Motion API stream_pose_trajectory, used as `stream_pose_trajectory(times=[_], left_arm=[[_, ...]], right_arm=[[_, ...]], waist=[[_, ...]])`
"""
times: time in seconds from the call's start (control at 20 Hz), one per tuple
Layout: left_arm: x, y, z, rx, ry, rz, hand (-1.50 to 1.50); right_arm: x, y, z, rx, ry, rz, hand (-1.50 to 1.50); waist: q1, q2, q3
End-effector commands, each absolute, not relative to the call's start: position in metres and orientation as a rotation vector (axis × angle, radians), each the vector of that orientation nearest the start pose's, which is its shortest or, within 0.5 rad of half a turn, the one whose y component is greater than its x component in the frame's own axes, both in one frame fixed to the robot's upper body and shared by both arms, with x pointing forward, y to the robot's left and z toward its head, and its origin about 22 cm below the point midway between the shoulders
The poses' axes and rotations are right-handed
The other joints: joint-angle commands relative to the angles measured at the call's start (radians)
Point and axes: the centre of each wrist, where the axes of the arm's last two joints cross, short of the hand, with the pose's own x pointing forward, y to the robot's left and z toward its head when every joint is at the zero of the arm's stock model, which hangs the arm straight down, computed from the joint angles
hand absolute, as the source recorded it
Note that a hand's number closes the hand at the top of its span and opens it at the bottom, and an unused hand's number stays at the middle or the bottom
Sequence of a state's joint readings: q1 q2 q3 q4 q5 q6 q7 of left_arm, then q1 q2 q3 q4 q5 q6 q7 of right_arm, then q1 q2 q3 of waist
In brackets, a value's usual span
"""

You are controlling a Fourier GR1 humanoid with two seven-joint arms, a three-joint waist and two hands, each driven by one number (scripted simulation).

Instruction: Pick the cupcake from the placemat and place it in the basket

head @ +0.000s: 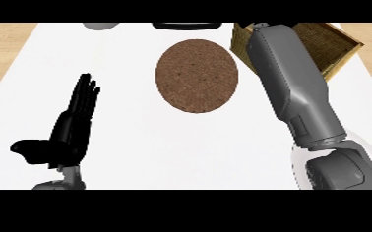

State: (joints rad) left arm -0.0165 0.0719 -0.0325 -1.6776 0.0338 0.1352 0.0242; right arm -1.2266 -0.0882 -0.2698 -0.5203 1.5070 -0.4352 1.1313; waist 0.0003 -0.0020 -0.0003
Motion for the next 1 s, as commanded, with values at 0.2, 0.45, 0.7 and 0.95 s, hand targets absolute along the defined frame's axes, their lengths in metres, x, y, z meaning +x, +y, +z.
stream_pose_trajectory(times=[0.2,0.45,0.7,0.95], left_arm=[[0.246,0.235,0.027,0.101,-1.661,0.053,0.00],[0.240,0.241,0.031,0.093,-1.659,0.057,0.00],[0.239,0.231,0.033,0.109,-1.679,0.059,0.00],[0.248,0.226,0.033,0.099,-1.684,0.056,0.00]], right_arm=[[0.458,-0.139,0.158,-1.485,-0.840,-0.066,1.50],[0.453,-0.162,0.141,-1.497,-0.796,-0.147,1.50],[0.446,-0.187,0.126,-1.443,-0.760,-0.101,-1.50],[0.442,-0.185,0.127,-1.456,-0.859,-0.143,-1.50]], waist=[[-0.001,0.000,0.000],[-0.001,-0.001,0.000],[-0.003,-0.001,0.000],[0.004,0.003,0.000]])
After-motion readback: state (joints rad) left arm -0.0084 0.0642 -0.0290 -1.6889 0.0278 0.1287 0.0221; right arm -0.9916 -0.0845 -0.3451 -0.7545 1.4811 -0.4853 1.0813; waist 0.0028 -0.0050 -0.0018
